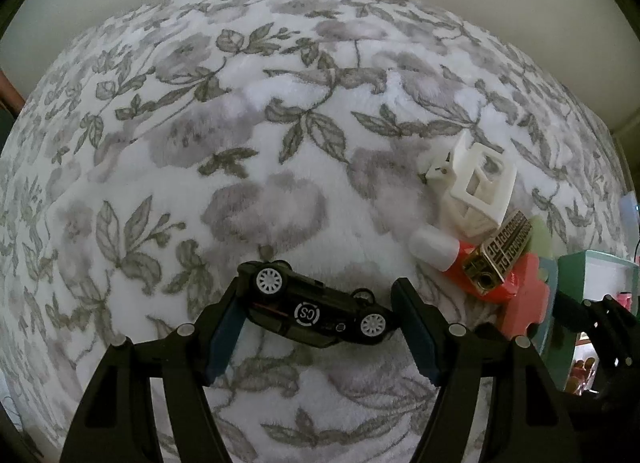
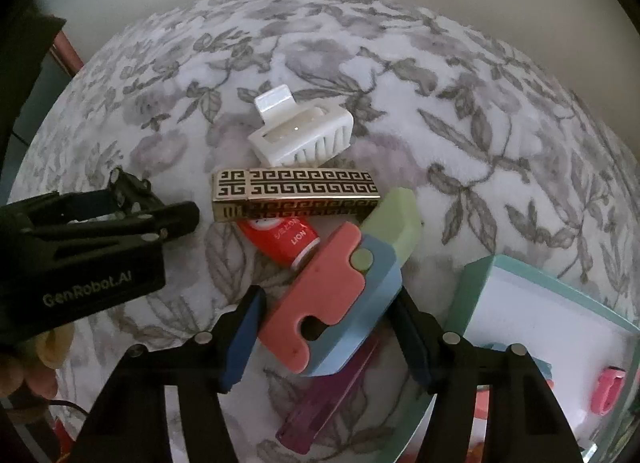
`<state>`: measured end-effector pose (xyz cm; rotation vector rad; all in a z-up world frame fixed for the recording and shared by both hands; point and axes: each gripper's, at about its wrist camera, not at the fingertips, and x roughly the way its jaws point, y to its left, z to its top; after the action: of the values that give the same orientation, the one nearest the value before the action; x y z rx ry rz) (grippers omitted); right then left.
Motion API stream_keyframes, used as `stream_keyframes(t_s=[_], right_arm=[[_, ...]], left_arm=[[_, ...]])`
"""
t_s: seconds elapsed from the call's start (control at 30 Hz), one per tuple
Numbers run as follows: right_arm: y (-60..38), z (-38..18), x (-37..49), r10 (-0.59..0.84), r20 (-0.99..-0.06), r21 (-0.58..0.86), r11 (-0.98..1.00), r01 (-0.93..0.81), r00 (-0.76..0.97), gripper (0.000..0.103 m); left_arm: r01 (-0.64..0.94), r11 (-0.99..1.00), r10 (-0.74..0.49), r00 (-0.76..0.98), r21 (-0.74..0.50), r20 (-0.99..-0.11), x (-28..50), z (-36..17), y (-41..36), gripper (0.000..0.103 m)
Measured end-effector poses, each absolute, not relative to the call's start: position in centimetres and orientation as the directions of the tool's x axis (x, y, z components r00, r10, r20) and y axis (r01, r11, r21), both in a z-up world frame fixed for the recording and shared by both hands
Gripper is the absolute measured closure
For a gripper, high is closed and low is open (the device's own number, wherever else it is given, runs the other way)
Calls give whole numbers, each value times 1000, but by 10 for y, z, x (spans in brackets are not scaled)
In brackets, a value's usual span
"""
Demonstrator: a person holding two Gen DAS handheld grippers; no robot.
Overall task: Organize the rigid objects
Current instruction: 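Grasp the black toy car with the left tool while the right tool grasps the pink-and-blue block, then lift the black car and pink-and-blue block and carry them toward the tray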
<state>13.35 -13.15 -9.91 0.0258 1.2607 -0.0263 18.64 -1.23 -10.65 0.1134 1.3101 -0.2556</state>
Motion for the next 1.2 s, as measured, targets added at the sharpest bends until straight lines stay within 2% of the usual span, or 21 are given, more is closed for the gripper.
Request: stream_keyframes(t_s=[0.47, 0.63, 0.8, 0.93, 1.2], right_arm=[[-154, -76, 136, 17, -932, 52, 995, 88, 362, 58], [-160, -64, 132, 32, -920, 73, 993, 91, 390, 72], [-162, -65, 135, 40, -916, 87, 991, 100, 400, 75], [-168, -57, 132, 24, -907, 79, 990, 114, 420, 81], [-171, -41, 128, 46, -890, 110, 987, 116, 454, 81]], left_arm=[[198, 975, -159, 316, -98, -936, 189, -62, -1, 30], [205, 974, -167, 350, -98, -922, 189, -46, 1, 30], [210, 973, -168, 351, -97, -921, 190, -47, 0, 30], [206, 973, -170, 350, -102, -921, 190, -46, -1, 30], [212, 972, -182, 392, -104, -902, 185, -26, -2, 30]])
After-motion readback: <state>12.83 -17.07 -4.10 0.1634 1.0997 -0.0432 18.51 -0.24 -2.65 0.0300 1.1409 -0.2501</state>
